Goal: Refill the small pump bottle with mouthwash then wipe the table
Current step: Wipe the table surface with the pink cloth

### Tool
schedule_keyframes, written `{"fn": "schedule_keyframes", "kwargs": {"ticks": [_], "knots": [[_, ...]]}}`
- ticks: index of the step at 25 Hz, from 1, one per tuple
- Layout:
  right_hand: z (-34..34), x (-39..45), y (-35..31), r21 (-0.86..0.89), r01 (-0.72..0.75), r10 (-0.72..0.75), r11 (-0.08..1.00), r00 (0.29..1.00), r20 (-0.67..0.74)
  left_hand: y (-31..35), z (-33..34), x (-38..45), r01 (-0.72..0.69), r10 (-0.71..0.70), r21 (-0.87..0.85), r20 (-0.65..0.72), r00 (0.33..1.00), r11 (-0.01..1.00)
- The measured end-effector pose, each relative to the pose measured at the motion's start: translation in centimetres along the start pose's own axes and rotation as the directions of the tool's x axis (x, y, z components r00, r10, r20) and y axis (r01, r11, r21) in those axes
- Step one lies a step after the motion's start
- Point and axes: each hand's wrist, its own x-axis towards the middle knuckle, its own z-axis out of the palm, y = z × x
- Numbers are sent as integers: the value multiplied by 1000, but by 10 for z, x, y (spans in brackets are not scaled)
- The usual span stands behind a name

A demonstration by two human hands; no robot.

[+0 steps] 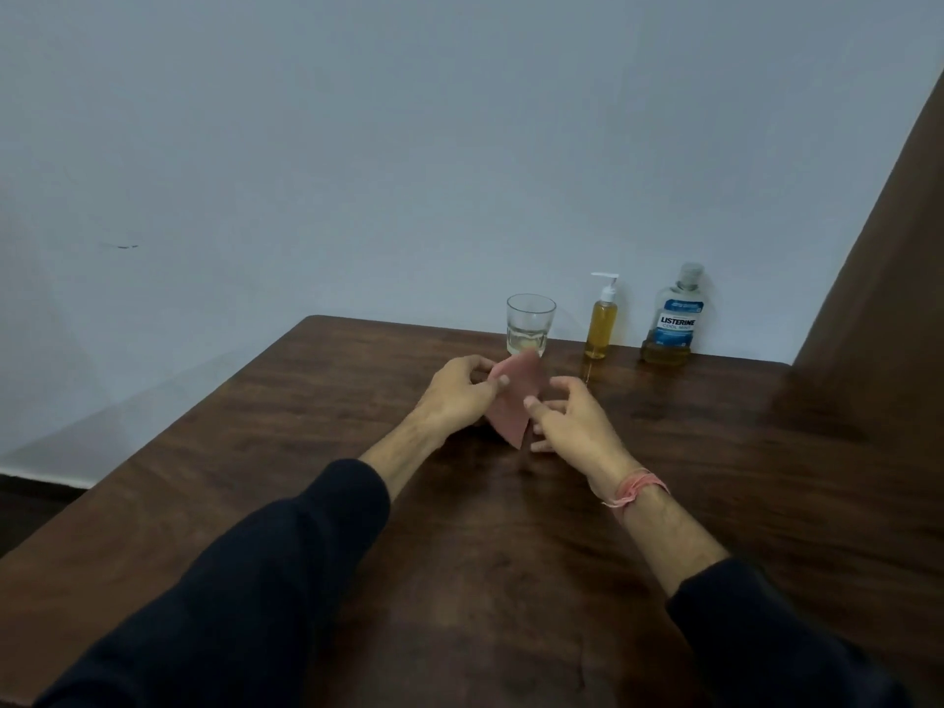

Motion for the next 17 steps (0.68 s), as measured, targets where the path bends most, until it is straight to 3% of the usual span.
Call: {"fn": "schedule_keyframes", "kwargs": {"ticks": [2,4,7,10,13,15,17], "knots": [[-8,-1,1,289,-119,128,950,992,-12,1,10,-17,-1,7,-215,28,1000,977],[-16,-8,5,392,-122,154,912,987,-50,1,15,-35,-10,21,-304,31,999,953],[-34,-25,9,211,41,7,977,975,-220,5,14,-58,-17,29,-307,33,999,952],[-53,-50,-5,219,180,-136,959,970,-203,13,10,-80,-4,29,-346,67,997,938],[-67,-73,-22,160,235,-200,959,957,-208,27,10,-106,56,40,-429,212,976,902],[-73,-96,-31,-46,276,-277,960,921,-272,34,14,-123,59,63,-444,255,965,894],[-78,-123,-29,-368,383,-479,847,850,-219,38,23,-139,54,52,-433,229,972,900]]}}
